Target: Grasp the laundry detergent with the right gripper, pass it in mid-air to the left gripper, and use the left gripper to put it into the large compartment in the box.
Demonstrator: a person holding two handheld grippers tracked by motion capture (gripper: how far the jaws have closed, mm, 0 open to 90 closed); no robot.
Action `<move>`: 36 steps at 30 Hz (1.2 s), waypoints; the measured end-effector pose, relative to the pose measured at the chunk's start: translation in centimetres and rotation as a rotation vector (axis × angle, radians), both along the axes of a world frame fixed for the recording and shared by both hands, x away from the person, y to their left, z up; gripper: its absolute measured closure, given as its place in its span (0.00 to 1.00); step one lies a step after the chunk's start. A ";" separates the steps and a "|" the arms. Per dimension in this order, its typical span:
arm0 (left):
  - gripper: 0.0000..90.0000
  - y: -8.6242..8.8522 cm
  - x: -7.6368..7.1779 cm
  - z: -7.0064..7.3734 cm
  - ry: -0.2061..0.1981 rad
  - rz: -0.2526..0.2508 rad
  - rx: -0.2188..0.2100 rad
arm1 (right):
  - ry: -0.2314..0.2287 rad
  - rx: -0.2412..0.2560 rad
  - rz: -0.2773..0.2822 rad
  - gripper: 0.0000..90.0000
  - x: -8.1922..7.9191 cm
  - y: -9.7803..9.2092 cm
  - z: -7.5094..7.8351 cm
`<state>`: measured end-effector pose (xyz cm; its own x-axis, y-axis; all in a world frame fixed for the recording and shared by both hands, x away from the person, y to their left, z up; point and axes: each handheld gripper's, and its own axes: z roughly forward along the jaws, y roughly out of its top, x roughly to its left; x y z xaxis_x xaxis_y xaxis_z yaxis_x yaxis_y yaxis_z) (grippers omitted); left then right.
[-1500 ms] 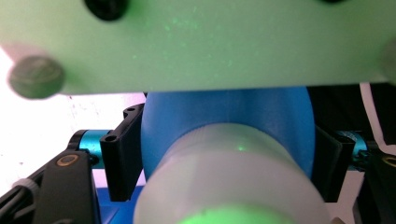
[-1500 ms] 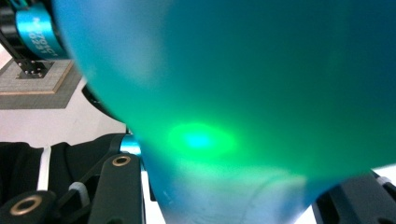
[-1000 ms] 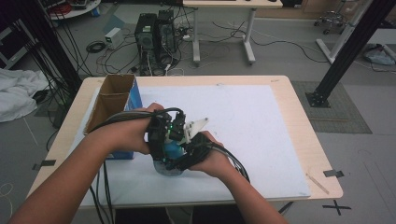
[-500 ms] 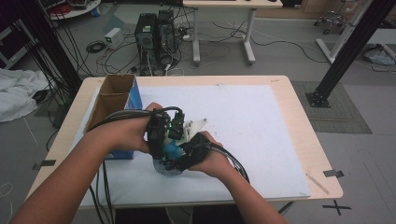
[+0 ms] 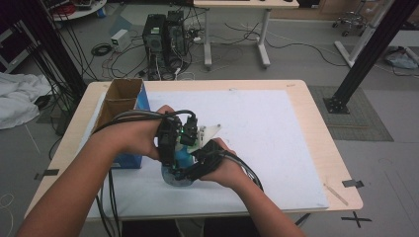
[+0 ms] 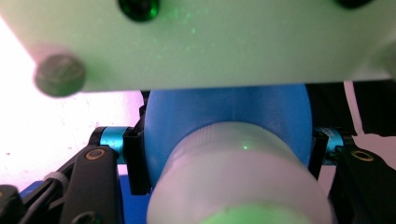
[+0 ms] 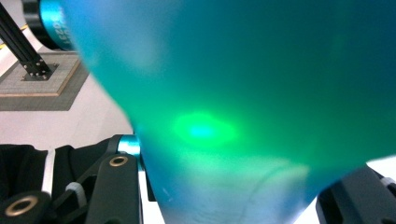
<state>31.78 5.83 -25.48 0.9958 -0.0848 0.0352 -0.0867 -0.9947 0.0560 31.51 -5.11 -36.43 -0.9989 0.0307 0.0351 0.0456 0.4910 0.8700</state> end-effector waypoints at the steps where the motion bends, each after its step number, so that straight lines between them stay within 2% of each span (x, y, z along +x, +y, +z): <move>1: 0.43 0.0 0.1 0.0 0.003 0.008 -0.002 | -0.001 -0.001 -0.004 0.50 0.0 -0.1 0.1; 5: 0.43 0.1 0.3 0.3 0.013 0.019 -0.009 | -0.009 0.003 -0.017 0.45 0.1 -0.8 0.3; 6: 0.43 0.1 0.4 0.4 0.016 0.018 -0.002 | 0.001 0.007 -0.024 0.42 0.0 -0.9 0.3; 7: 0.43 0.1 0.4 0.4 0.017 0.020 -0.003 | -0.011 -0.003 -0.031 0.38 0.1 -1.2 0.4; 10: 0.43 0.1 0.4 0.7 0.019 0.026 0.003 | 0.045 0.005 -0.049 0.35 0.1 -1.9 0.6; 11: 0.43 0.1 0.4 0.7 0.020 0.027 0.004 | 0.047 0.003 -0.054 0.34 0.1 -2.1 0.6; 12: 0.43 0.1 0.4 0.8 0.020 0.032 0.006 | 0.018 -0.010 -0.061 0.33 0.4 -2.4 0.7; 16: 0.43 0.2 0.5 1.1 0.021 0.039 0.006 | 0.025 -0.033 -0.074 0.25 0.4 -3.0 0.9; 18: 0.43 0.2 0.6 1.2 0.020 0.041 0.006 | 0.030 -0.037 -0.061 0.25 0.5 -3.2 1.0; 20: 0.43 0.4 0.6 1.4 0.021 0.051 0.005 | 0.029 -0.069 -0.063 0.25 0.5 -3.7 1.1; 29: 0.42 0.7 0.8 2.2 0.021 0.071 0.009 | -0.002 -0.129 -0.086 0.24 0.9 -4.7 2.0; 32: 0.42 0.9 0.9 2.5 0.024 0.078 0.007 | 0.006 -0.167 -0.101 0.14 1.1 -4.9 2.4; 36: 0.42 1.2 1.0 3.0 0.020 0.087 0.004 | 0.004 -0.201 -0.117 0.14 1.2 -5.1 2.6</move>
